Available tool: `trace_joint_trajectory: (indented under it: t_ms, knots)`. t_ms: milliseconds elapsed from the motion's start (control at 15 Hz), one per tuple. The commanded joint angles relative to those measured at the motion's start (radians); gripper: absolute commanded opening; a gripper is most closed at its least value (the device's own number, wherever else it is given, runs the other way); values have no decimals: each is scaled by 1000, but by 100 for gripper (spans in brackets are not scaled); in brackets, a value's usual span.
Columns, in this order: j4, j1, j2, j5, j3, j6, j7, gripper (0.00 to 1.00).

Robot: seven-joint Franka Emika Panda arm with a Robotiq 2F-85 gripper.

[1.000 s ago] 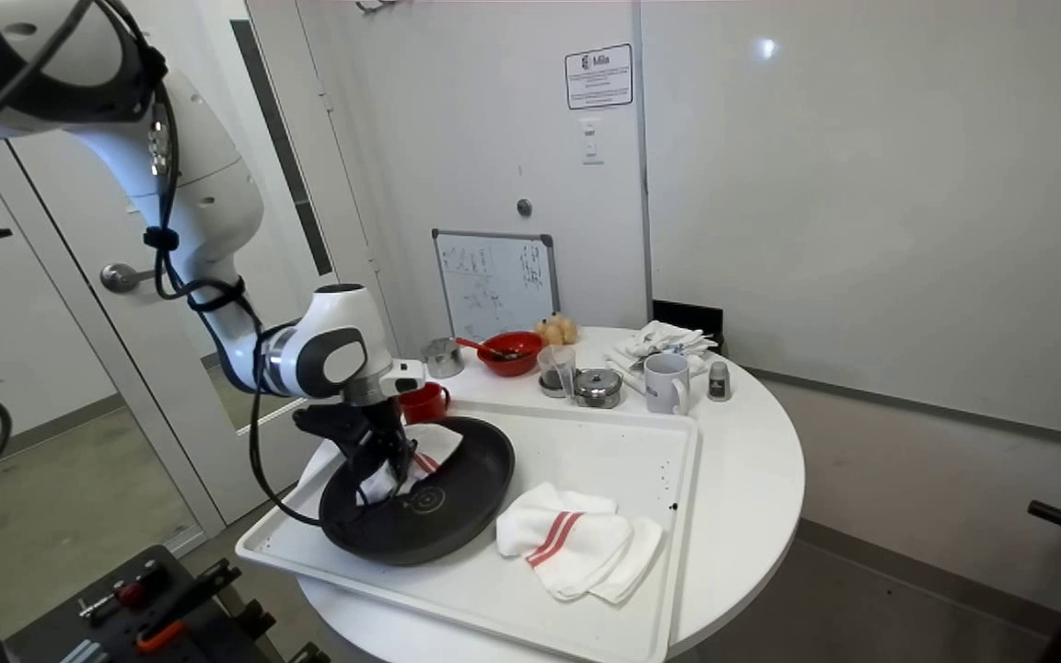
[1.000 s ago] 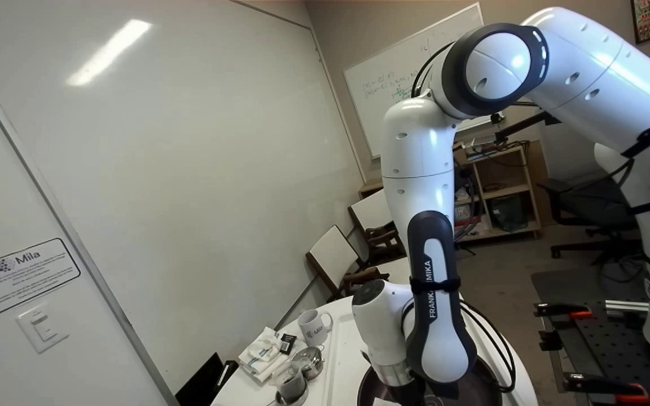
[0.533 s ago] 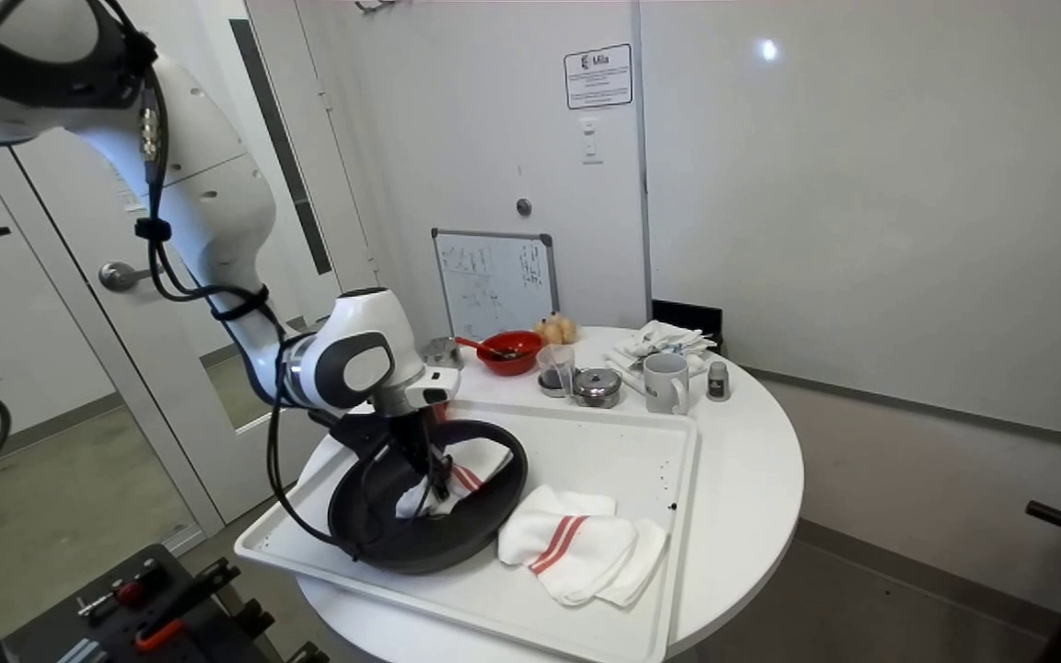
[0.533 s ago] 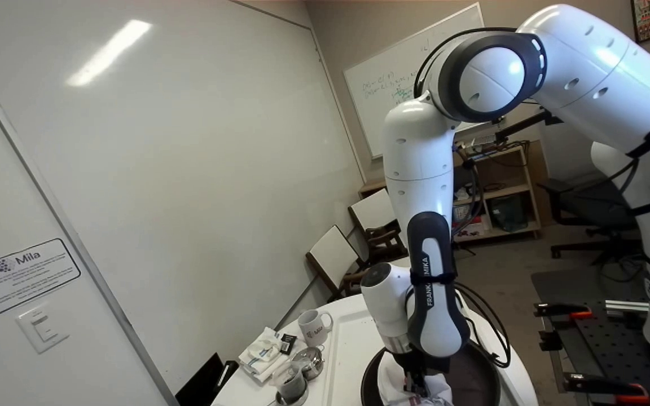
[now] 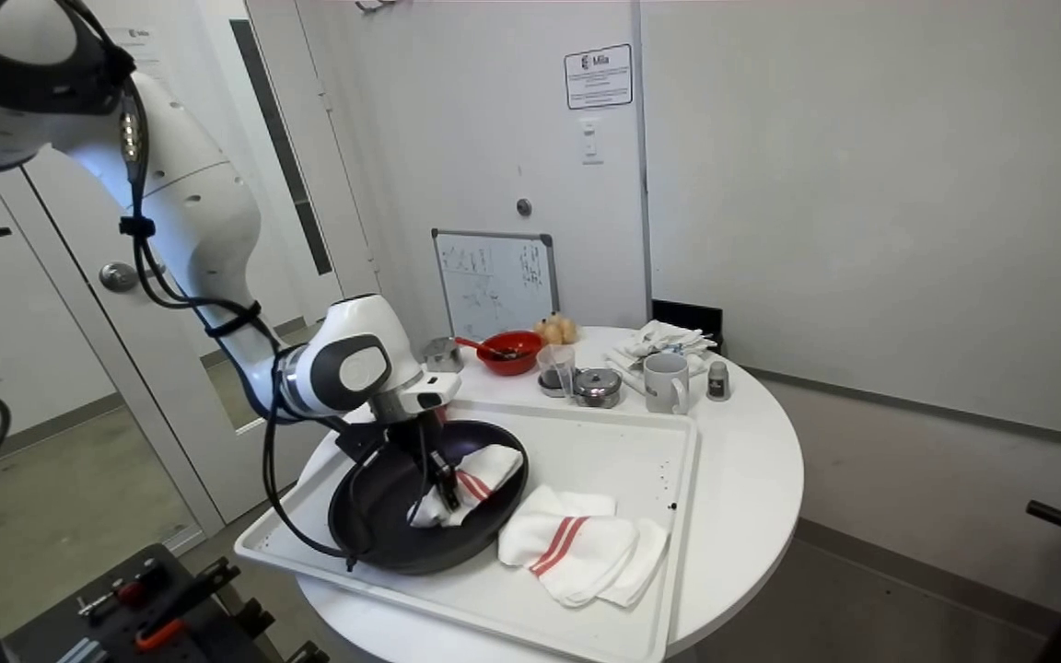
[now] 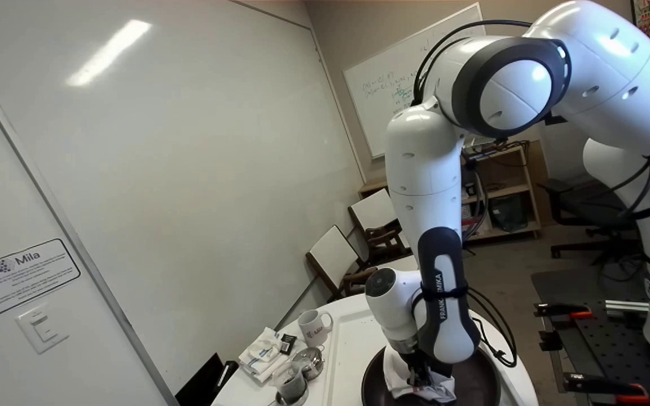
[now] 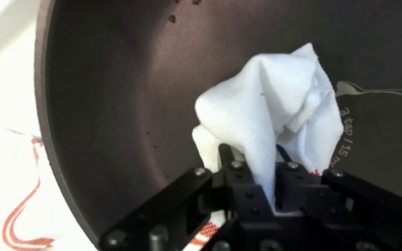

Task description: Use the towel to wipe the pan

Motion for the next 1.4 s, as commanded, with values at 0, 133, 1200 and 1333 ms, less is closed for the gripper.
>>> trace_joint_trajectory:
  t_ms: [0,133,1200,1333]
  knots:
    - [-50,20,33,-28,59,81,-32,10]
    - [-104,46,6,-42,69,146,-79,10]
    - [-307,273,31,309,-5,361,-207,10]
    - [-310,319,61,376,-45,351,-186,10]
